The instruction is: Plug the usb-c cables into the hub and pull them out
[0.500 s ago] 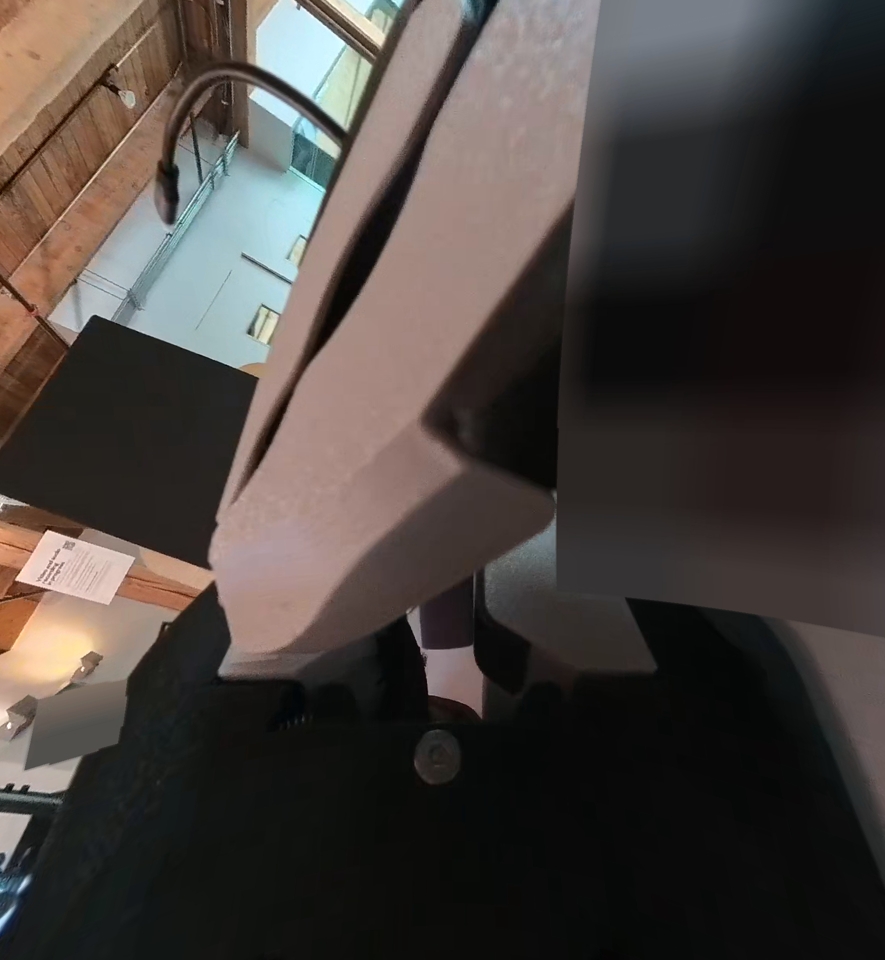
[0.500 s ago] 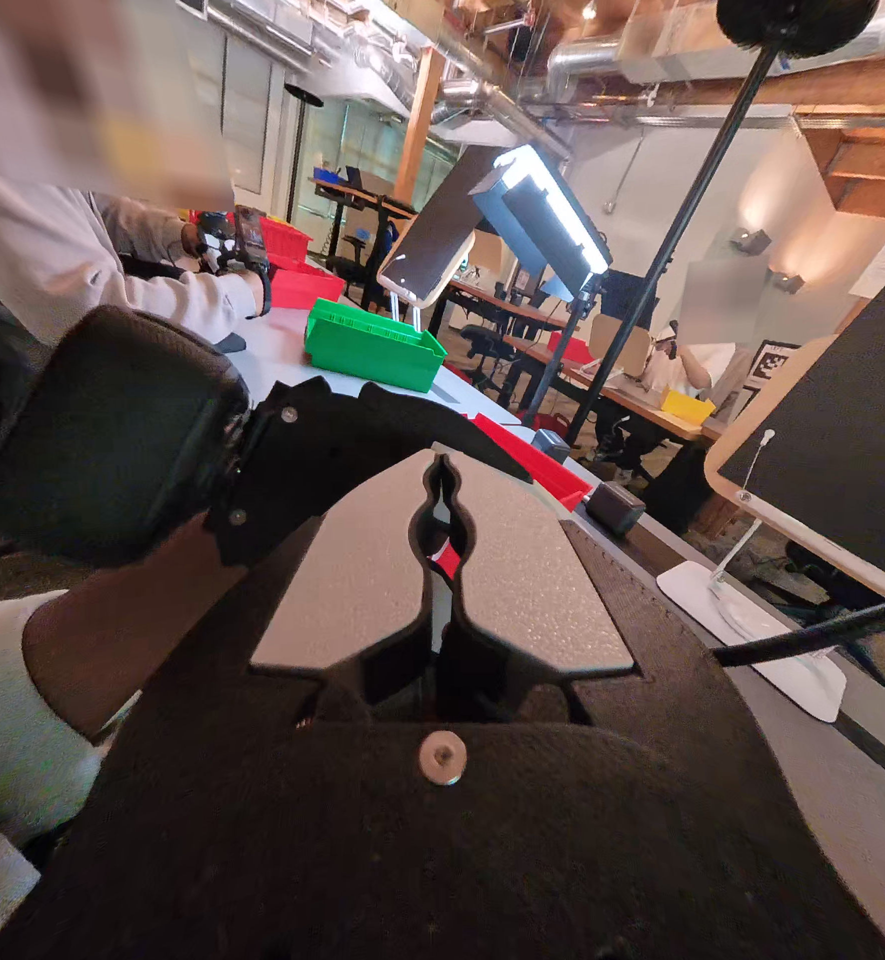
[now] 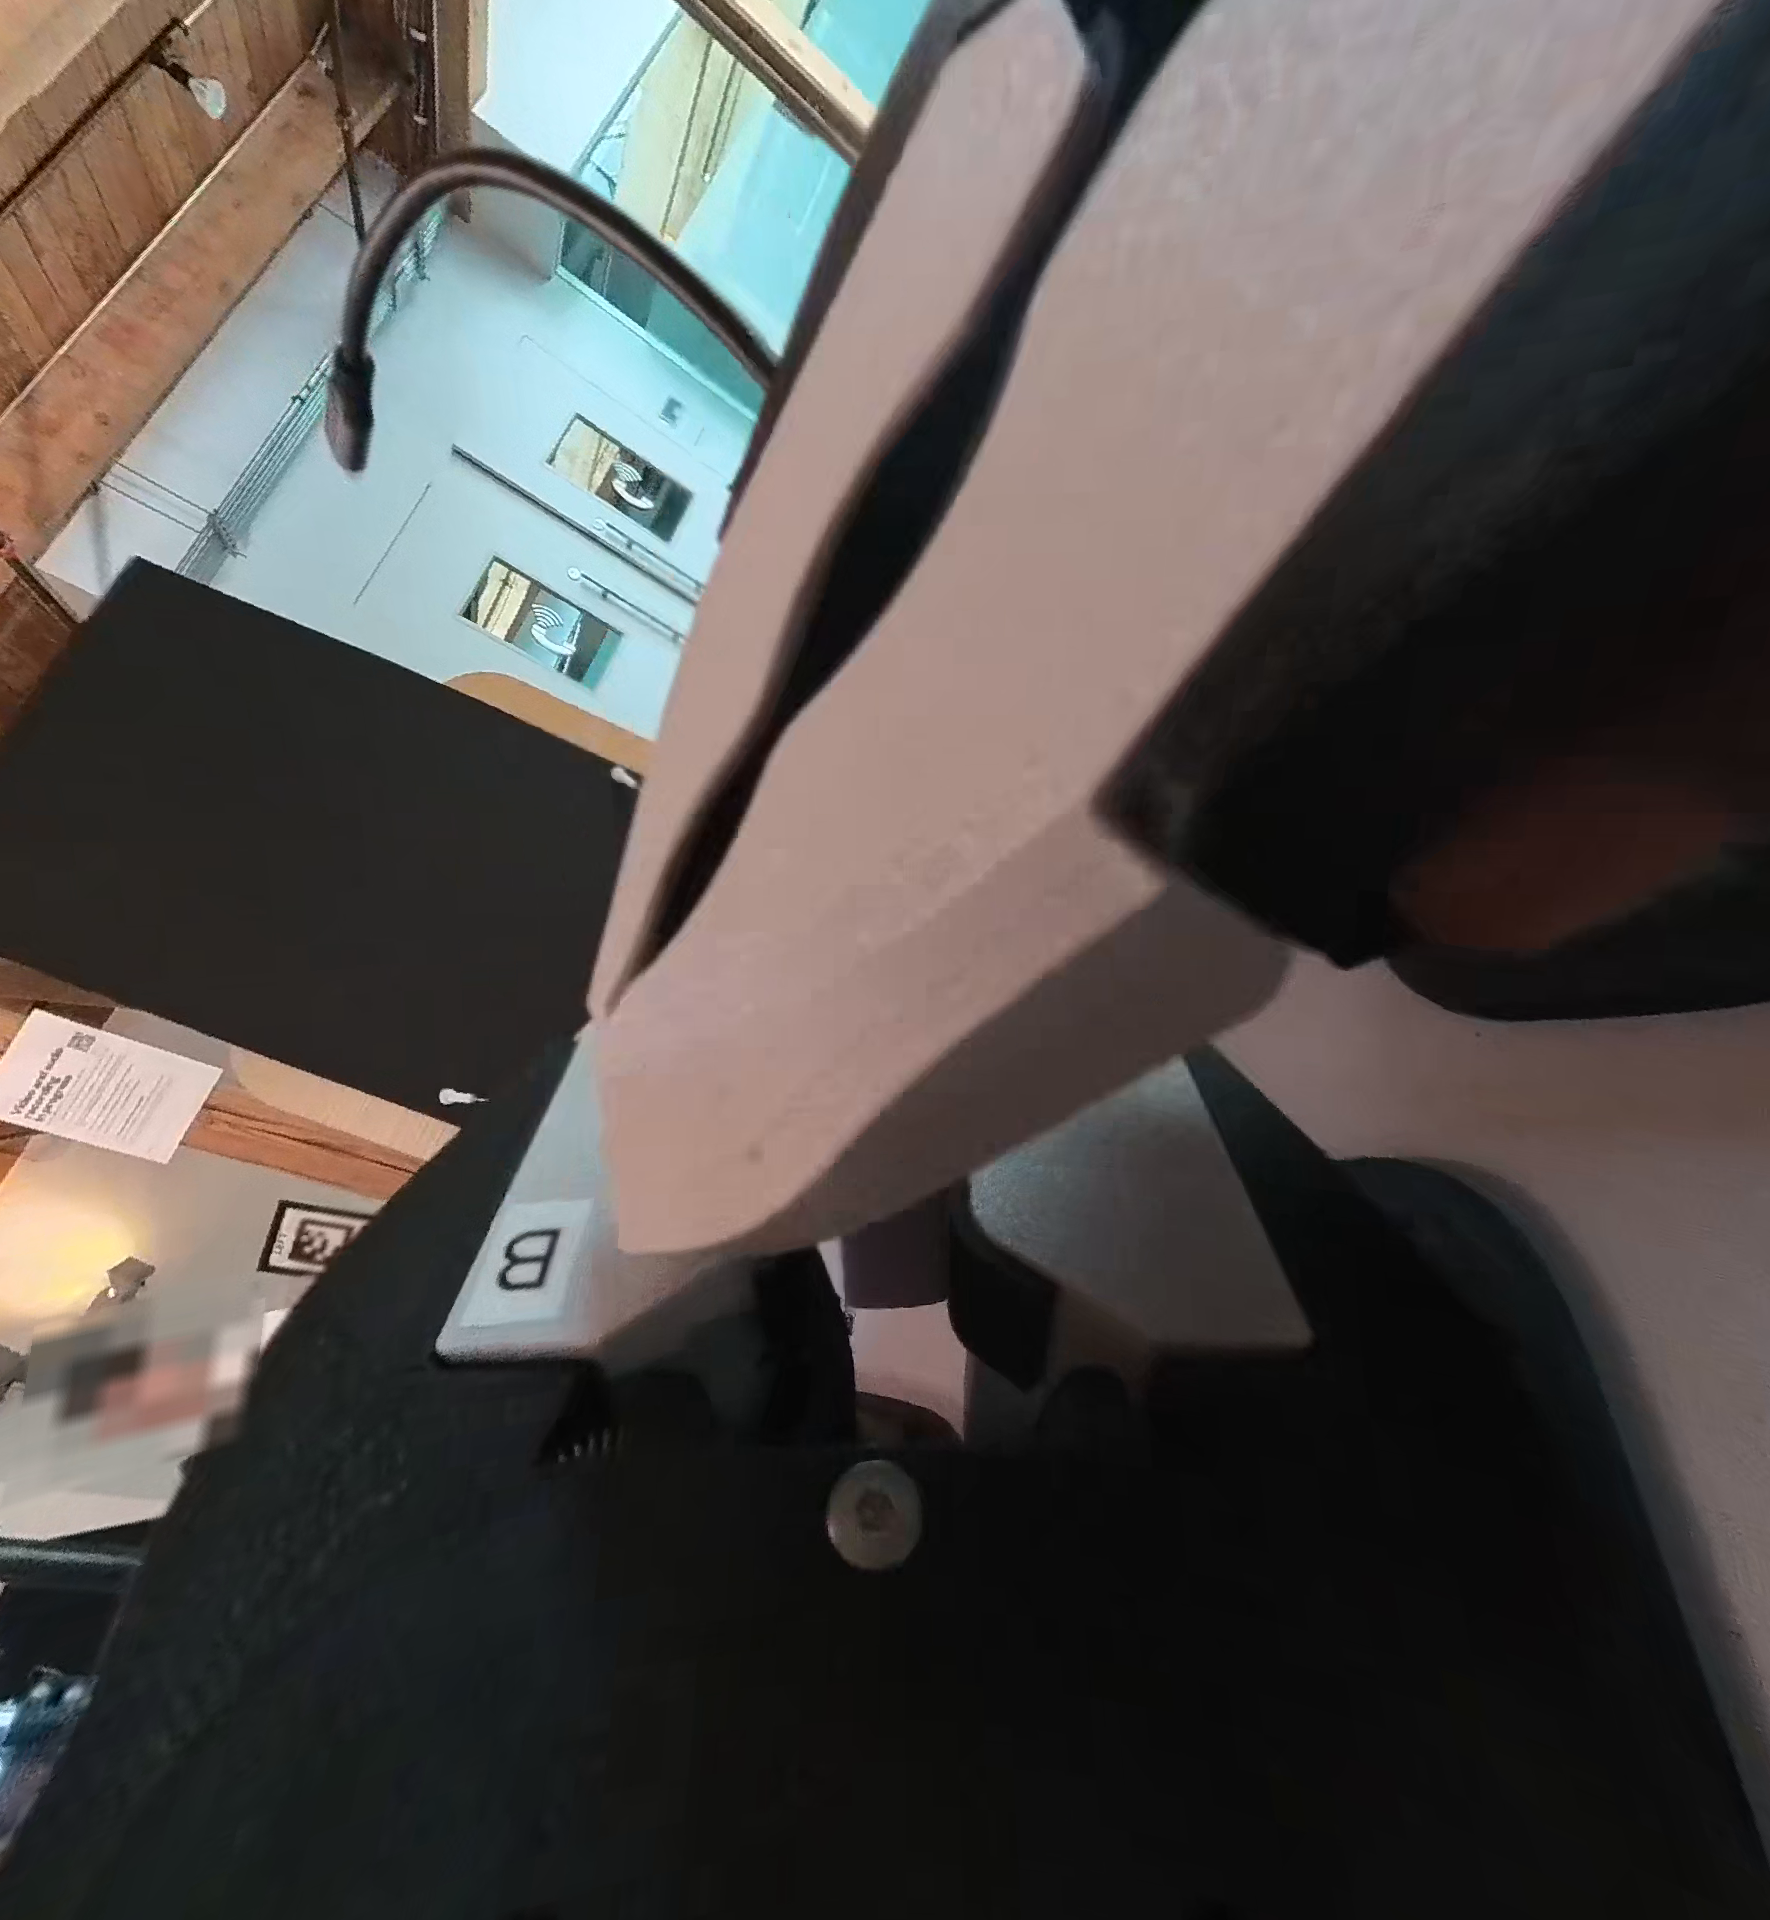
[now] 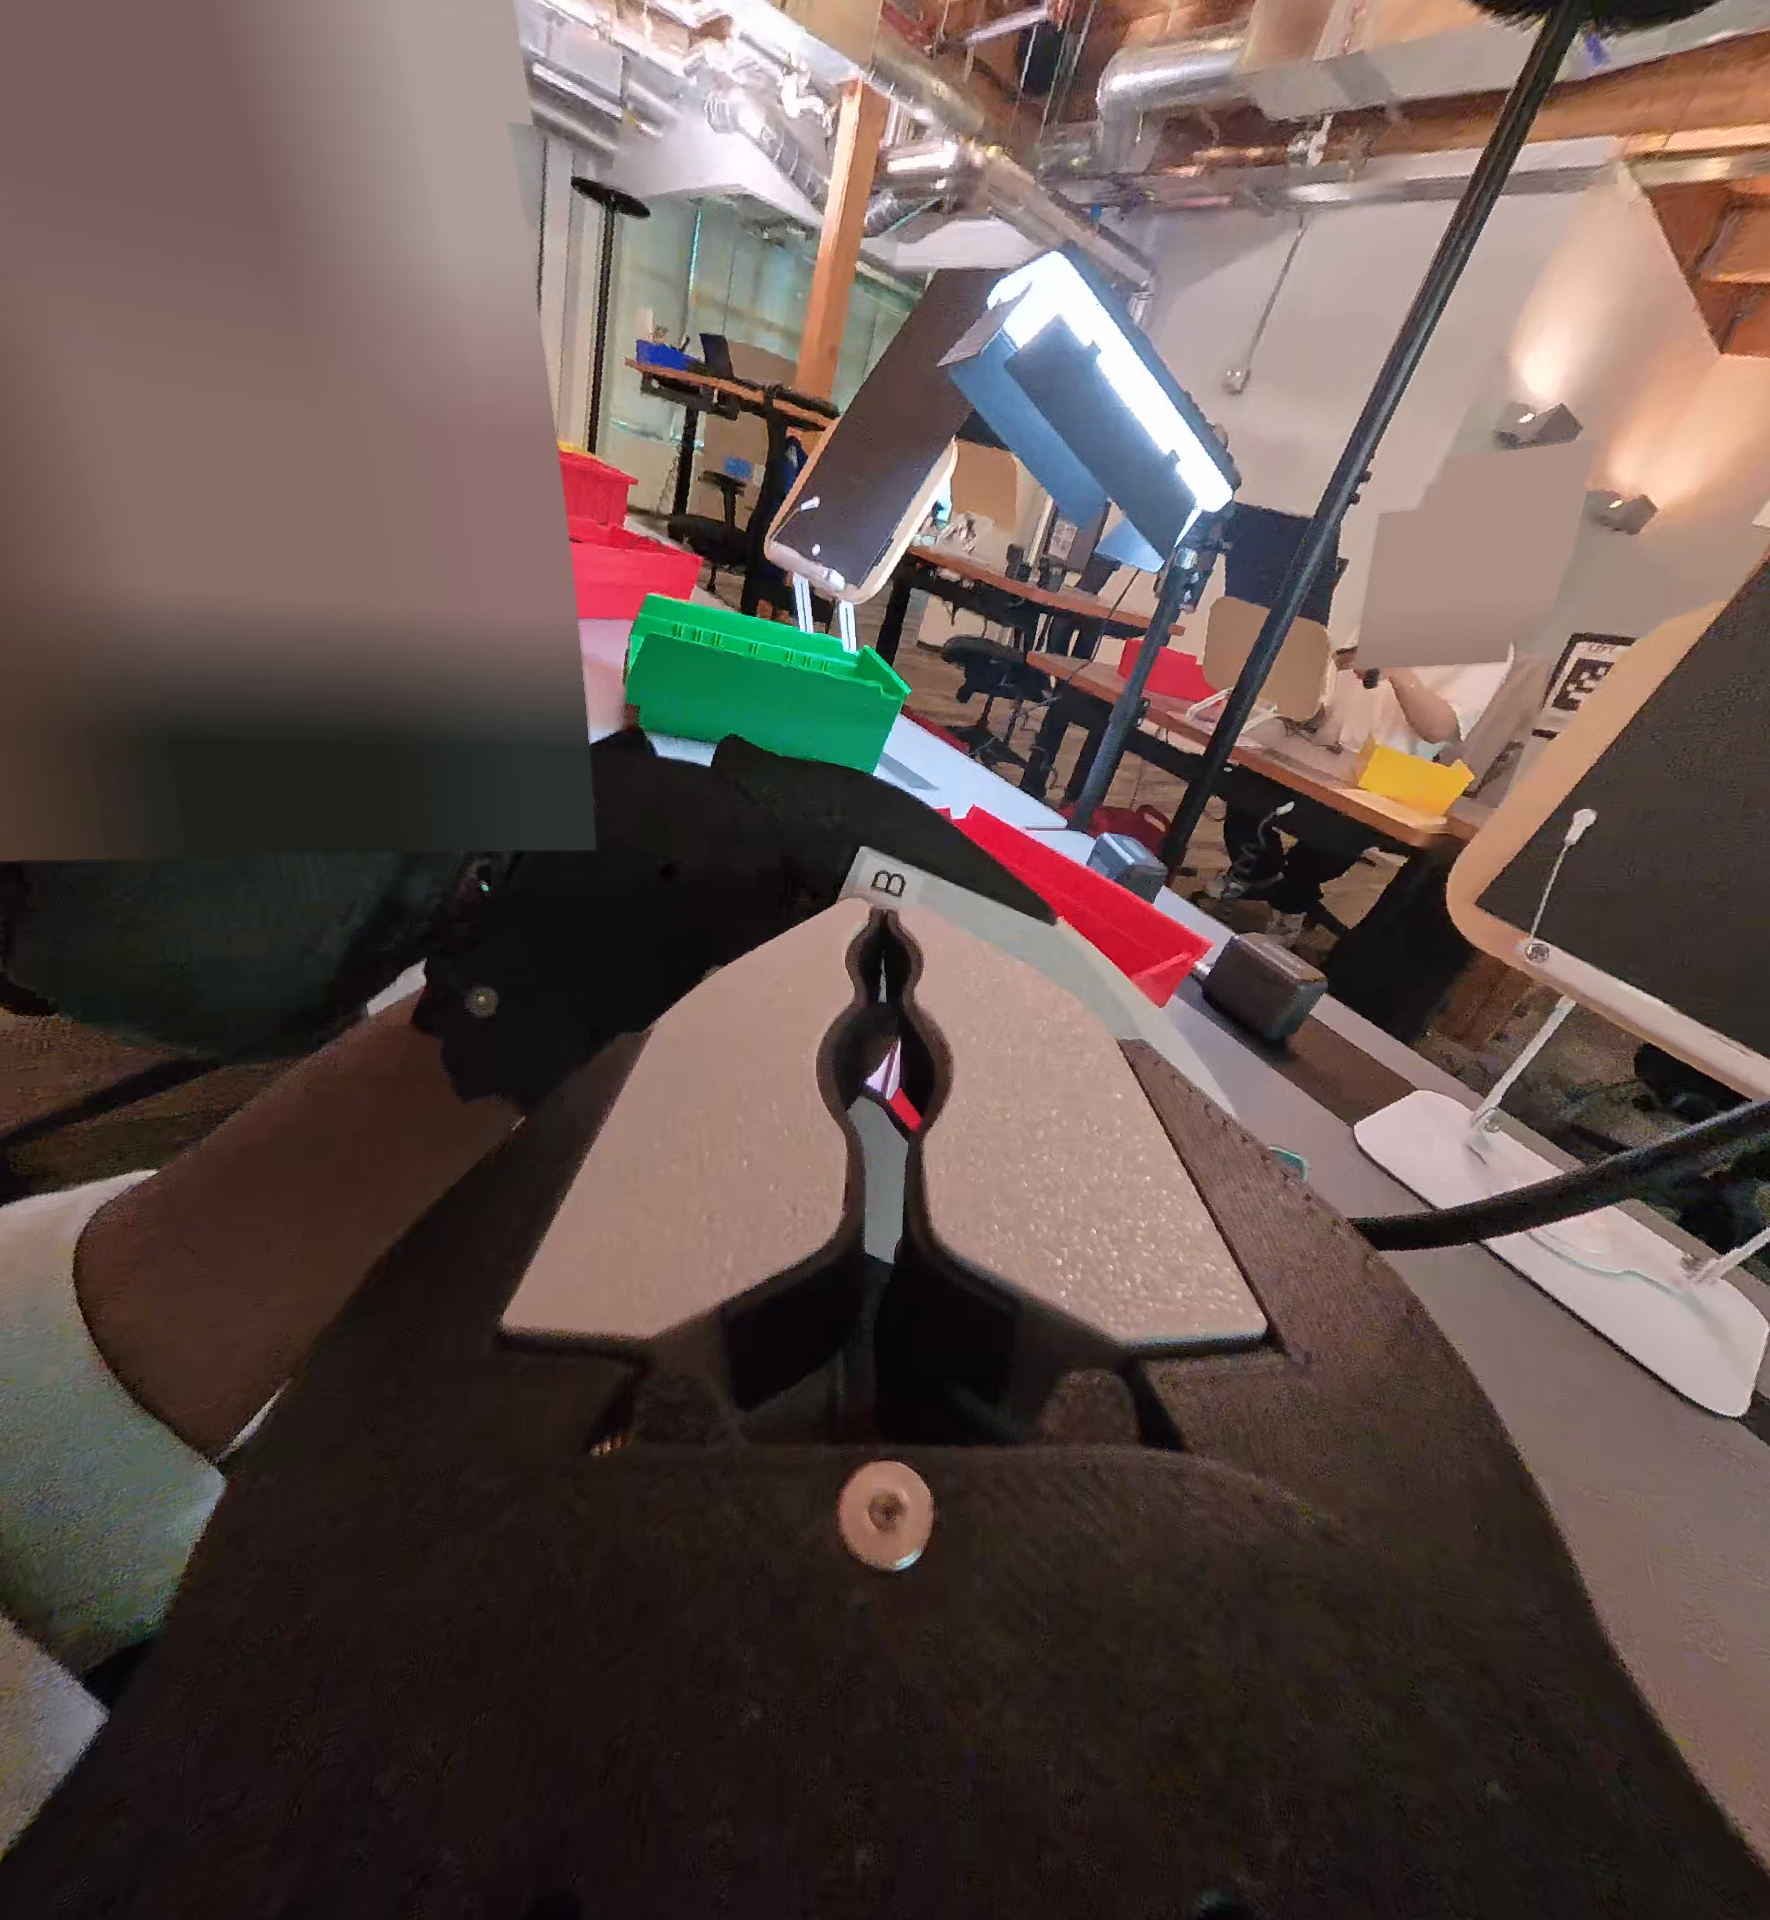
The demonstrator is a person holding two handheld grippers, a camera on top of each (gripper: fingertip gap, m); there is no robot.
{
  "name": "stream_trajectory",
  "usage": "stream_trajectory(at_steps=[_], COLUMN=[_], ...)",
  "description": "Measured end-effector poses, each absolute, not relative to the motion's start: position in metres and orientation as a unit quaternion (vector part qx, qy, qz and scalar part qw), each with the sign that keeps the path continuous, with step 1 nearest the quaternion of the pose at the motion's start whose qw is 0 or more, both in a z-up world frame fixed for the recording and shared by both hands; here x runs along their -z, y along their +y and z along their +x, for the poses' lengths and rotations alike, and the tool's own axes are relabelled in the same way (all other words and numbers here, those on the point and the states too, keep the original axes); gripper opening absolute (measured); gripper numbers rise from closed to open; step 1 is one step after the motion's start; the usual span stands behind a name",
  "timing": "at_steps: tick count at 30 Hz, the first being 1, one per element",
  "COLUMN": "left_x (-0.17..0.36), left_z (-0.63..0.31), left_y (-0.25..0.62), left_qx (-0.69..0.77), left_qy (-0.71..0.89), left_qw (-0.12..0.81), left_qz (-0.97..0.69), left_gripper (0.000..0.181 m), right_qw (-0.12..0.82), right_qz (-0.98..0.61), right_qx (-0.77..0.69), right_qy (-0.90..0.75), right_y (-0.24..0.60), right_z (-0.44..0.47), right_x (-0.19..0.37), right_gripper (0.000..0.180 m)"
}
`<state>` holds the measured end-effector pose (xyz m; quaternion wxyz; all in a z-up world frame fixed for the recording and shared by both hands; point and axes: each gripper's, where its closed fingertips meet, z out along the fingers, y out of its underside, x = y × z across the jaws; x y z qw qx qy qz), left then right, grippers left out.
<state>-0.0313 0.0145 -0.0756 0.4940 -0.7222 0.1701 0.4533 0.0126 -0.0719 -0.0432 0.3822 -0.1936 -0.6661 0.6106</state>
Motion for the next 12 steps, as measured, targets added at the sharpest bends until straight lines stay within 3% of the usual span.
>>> stream_trajectory(at_steps=[1, 6, 8, 12], left_x=[0.077, 0.048, 0.037, 0.022], left_z=[-0.034, -0.046, -0.05, -0.053], left_y=[0.013, -0.002, -0.011, -0.027], left_qx=[-0.452, -0.448, -0.436, -0.414], left_qy=[0.164, 0.065, 0.027, -0.015], left_qw=[0.491, 0.562, 0.599, 0.648], left_qz=[-0.726, -0.692, -0.671, -0.639], left_gripper=[0.025, 0.023, 0.024, 0.024], right_qw=[0.382, 0.429, 0.436, 0.448], right_qz=[-0.194, -0.169, -0.16, -0.149], right_qx=[-0.602, -0.595, -0.585, -0.611], right_qy=[-0.674, -0.659, -0.665, -0.636], right_y=[-0.072, -0.061, -0.058, -0.046], right_z=[0.011, 0.015, 0.017, 0.022], right_x=[0.046, 0.037, 0.036, 0.022], right_gripper=[0.0, 0.0, 0.025, 0.037])
